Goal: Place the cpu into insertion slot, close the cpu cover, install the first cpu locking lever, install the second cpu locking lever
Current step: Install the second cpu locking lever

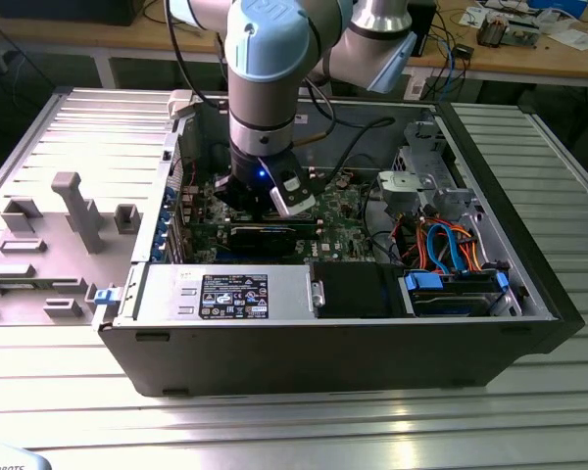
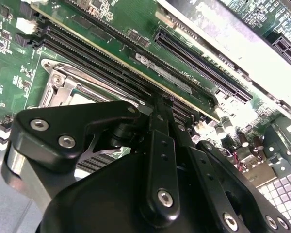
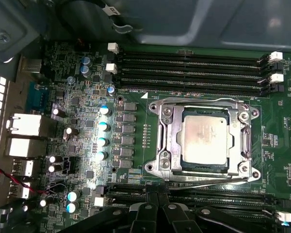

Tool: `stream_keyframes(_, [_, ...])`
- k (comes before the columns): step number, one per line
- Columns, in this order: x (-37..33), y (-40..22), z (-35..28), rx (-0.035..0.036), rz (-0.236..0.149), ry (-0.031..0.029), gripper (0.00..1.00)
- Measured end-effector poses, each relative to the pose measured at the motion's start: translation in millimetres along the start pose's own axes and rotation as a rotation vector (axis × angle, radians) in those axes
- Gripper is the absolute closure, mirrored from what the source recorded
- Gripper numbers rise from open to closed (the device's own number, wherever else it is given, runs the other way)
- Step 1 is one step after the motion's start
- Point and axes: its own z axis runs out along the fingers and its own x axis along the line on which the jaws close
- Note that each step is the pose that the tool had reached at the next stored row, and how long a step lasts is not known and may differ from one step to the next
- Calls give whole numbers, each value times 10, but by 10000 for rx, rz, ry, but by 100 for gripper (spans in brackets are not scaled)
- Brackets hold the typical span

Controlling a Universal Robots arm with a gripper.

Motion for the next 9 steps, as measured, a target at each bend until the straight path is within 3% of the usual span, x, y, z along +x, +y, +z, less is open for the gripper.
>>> stream_keyframes(4, [4, -1, 11, -111, -2, -8, 89])
stream_keyframes(6, [4, -2, 15, -120, -3, -8, 89])
stream_keyframes(9, [4, -3, 19, -188, -6, -11, 89])
